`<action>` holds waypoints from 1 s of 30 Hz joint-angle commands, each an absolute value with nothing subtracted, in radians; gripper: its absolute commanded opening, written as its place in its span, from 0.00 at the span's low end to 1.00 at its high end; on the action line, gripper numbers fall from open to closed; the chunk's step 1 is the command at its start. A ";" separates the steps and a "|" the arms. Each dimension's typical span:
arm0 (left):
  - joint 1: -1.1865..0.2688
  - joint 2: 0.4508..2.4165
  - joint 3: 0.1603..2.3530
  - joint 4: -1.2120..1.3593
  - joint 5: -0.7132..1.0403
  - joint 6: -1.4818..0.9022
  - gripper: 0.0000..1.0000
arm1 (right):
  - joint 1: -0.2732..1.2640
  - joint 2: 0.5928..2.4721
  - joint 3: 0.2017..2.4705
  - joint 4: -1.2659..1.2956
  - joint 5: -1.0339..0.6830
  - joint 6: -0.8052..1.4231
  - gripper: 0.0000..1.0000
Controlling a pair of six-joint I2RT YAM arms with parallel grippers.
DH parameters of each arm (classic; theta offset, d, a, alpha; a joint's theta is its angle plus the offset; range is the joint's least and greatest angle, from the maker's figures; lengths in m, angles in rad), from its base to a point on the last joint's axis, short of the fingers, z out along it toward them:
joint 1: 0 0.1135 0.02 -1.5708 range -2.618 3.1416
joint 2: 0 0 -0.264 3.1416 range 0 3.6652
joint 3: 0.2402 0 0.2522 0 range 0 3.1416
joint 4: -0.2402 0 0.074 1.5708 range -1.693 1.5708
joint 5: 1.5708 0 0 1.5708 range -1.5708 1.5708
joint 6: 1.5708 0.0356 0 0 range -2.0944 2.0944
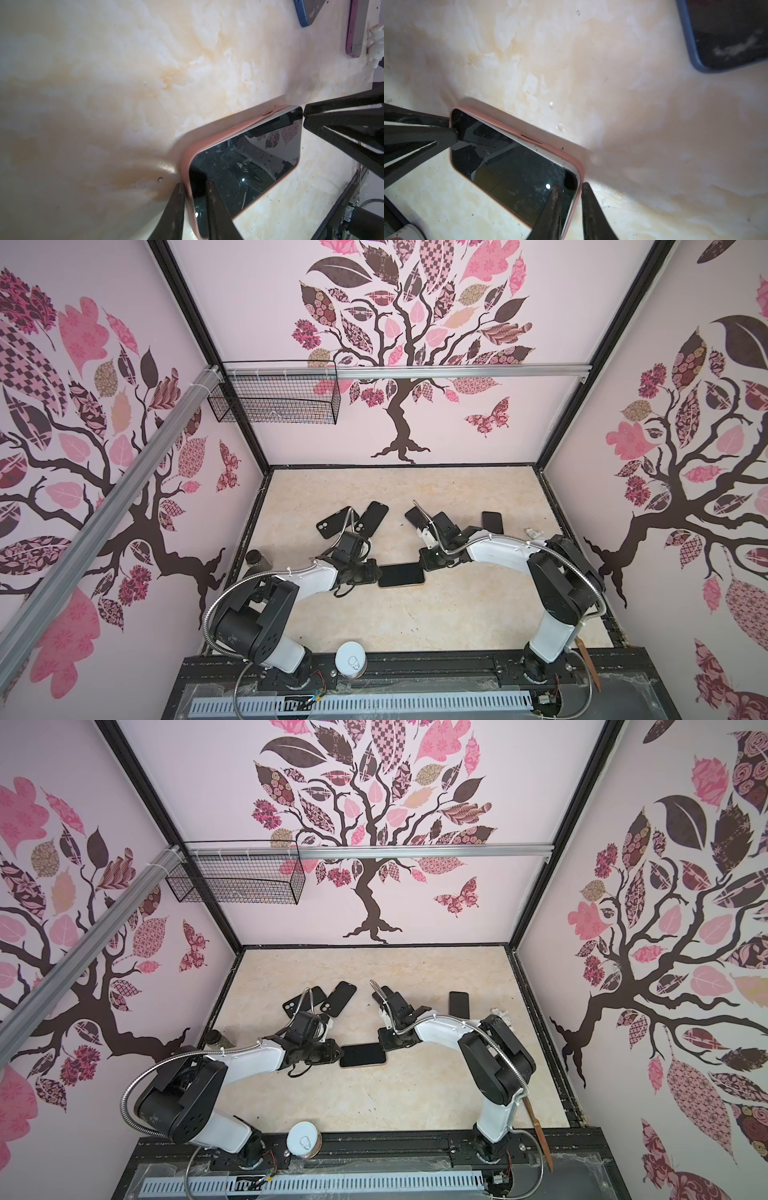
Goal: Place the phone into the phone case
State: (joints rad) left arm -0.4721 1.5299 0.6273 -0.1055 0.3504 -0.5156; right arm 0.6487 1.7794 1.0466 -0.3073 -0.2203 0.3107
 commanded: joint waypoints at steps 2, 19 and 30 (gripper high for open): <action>-0.471 1.540 0.654 -0.088 0.354 -0.507 0.21 | 0.647 1.813 1.029 -0.293 -0.236 0.307 0.21; -0.470 1.550 0.644 -0.068 0.363 -0.513 0.19 | 0.685 1.905 1.003 -0.315 -0.198 0.285 0.15; -0.471 1.548 0.640 -0.062 0.365 -0.520 0.18 | 0.761 1.989 1.026 -0.358 -0.126 0.284 0.11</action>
State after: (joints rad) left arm -0.4690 1.5318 0.6273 -0.0998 0.3538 -0.5236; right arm 0.6907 1.8198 1.0817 -0.3344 -0.1310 0.3084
